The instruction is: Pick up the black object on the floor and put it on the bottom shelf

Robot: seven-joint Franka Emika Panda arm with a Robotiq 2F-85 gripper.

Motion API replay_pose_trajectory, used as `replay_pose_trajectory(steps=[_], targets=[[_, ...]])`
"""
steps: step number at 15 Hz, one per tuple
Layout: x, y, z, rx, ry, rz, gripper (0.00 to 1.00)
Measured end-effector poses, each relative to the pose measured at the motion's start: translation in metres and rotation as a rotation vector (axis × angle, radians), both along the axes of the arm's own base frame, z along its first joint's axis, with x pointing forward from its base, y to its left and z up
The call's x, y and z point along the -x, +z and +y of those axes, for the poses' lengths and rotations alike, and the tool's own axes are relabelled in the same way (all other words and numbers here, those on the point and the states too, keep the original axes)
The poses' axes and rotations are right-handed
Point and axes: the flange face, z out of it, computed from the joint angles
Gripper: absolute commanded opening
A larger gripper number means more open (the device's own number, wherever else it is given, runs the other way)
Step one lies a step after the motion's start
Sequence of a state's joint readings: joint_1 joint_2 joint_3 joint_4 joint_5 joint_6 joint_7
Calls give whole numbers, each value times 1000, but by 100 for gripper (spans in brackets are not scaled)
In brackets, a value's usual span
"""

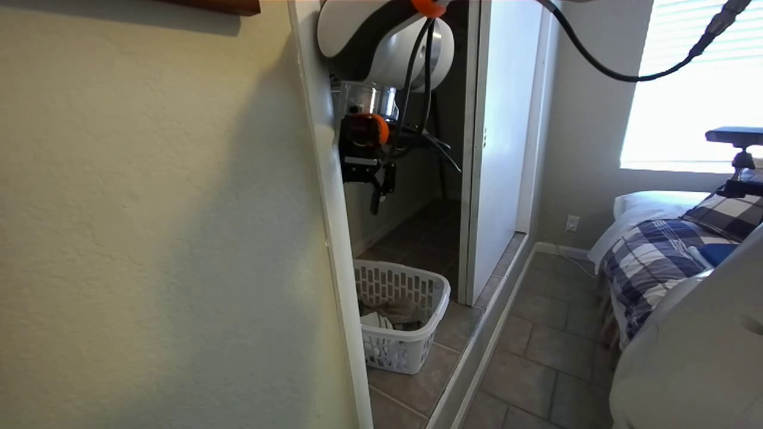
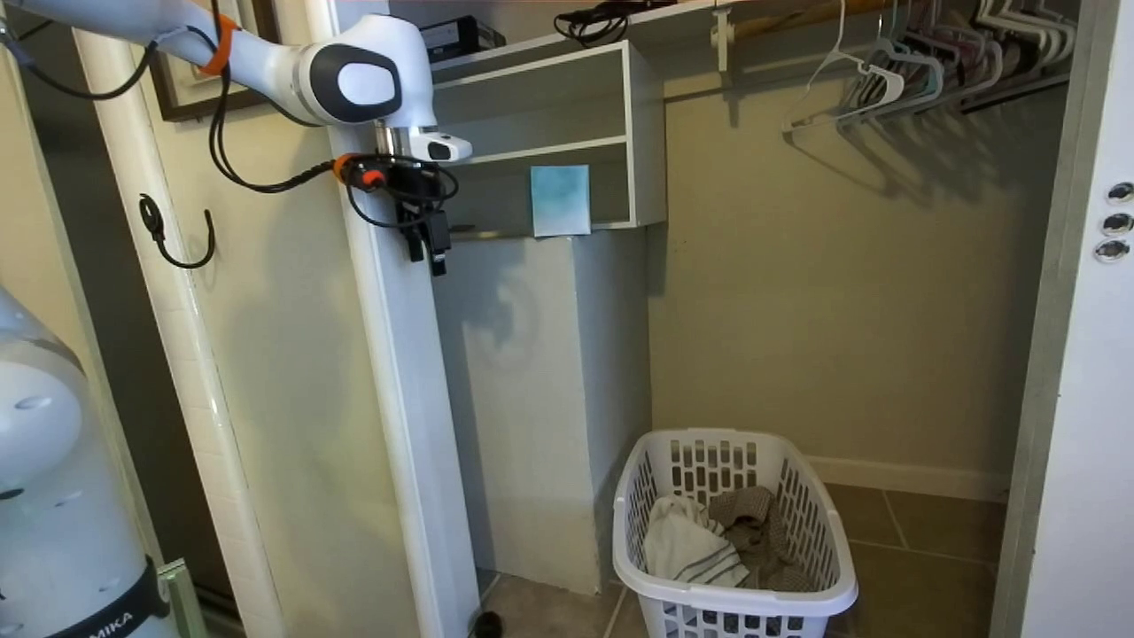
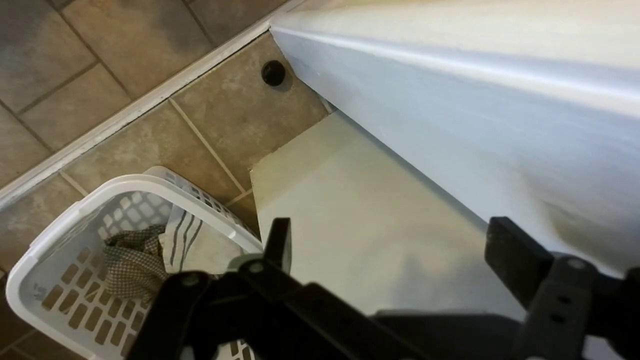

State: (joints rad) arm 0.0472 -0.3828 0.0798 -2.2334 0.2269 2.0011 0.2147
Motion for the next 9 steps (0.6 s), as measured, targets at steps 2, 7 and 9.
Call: replay_pose_trajectory(steps=[2, 7, 9], targets=[[0, 0, 0, 0, 0, 0, 100], [-1, -1, -6, -3, -5, 1, 100], [-2, -4, -27, -11, -10, 4, 100]])
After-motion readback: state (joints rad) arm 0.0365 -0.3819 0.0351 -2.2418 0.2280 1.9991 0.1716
